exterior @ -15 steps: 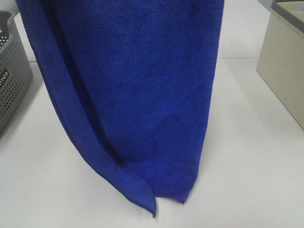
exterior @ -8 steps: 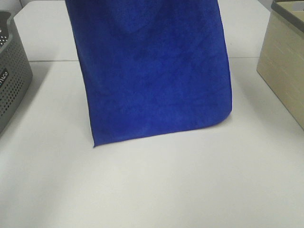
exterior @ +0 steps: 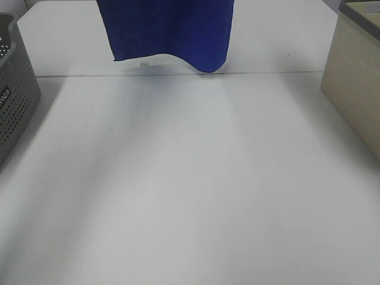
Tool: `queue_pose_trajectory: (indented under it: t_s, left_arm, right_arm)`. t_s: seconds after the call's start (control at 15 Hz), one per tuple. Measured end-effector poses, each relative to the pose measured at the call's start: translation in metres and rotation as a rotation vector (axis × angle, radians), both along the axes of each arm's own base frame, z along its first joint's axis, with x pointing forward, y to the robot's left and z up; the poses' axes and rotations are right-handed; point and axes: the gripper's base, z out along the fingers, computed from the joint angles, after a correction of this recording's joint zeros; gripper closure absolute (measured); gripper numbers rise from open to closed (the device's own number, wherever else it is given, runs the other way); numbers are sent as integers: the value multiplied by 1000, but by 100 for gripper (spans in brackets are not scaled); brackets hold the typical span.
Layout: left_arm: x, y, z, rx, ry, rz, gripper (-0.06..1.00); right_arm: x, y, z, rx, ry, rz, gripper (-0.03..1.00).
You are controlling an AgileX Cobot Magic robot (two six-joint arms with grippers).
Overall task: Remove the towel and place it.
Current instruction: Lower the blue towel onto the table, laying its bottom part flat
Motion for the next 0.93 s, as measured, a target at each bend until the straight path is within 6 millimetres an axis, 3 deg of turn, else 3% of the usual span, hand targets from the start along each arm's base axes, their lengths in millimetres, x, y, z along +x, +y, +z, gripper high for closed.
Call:
queue_pose_trajectory:
  t_s: [0.27, 0.47, 0.53, 0.8, 0.93]
  left_arm:
    - [6, -6, -39, 53, 323, 78, 94]
    - [-16, -19, -76, 144, 760, 107, 94]
    - [-28, -23, -89, 145, 944, 77, 94]
    - [-33, -33, -112, 71, 1084, 1, 94]
    - [-40, -33, -140, 73, 1203, 2, 94]
  right_arm:
    - [9, 3, -46, -112, 333, 3, 95]
    - [-6, 0, -81, -239, 739, 23, 95]
    - [-23, -5, -100, -349, 994, 38, 95]
    - [-29, -7, -123, -412, 1155, 49, 95]
    - [-36, -8, -145, -438, 1248, 57, 95]
